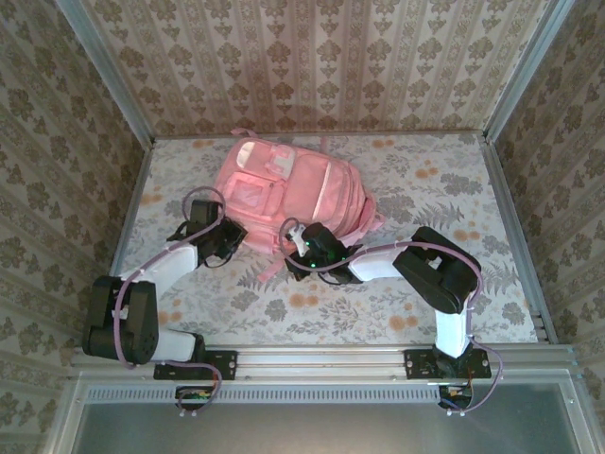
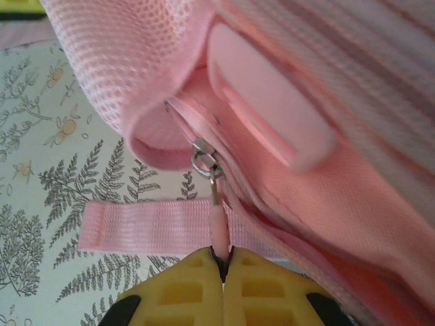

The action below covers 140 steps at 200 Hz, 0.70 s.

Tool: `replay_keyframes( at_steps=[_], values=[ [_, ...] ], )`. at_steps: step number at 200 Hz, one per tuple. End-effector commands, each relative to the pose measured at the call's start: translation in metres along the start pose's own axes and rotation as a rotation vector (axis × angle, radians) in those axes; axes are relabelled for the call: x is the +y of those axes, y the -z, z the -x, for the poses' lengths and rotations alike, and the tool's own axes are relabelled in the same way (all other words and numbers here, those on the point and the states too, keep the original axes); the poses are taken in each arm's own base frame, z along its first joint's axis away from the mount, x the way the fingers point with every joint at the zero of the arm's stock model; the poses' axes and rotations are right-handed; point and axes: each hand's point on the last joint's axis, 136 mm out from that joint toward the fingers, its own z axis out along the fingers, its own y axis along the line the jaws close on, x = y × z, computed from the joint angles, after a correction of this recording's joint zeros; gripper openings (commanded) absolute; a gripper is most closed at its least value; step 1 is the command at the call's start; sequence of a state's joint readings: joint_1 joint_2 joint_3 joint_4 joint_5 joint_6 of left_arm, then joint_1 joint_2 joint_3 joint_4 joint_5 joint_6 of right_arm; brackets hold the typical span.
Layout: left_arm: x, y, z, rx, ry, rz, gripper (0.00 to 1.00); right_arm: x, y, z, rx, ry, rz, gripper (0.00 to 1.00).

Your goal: Pack books, pencil case, and school supplies into a backpack

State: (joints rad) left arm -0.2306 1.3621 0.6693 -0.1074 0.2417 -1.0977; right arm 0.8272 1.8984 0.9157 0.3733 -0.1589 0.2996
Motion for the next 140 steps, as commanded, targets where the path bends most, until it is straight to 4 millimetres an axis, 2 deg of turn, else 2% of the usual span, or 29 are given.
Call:
replay_keyframes(
  at_steps=[1,39,92,140],
  values=[
    [0.018,0.015,0.027,-0.163,-0.015,0.1,0.08,-0.015,0.01,-0.008,0.034,0.023,-0.088,0.0],
    [0.018,0.024,0.032,-0.194,-0.039,0.109,0.01,-0.026,0.025,-0.024,0.056,0.034,-0.134,0.0],
    [0.021,0.024,0.035,-0.201,-0.051,0.136,0.0,-0.044,0.046,-0.041,0.076,0.031,-0.177,0.0],
    [0.02,0.026,0.038,-0.209,-0.083,0.152,0.0,-0.062,0.068,-0.048,0.079,0.02,-0.215,0.0]
  ],
)
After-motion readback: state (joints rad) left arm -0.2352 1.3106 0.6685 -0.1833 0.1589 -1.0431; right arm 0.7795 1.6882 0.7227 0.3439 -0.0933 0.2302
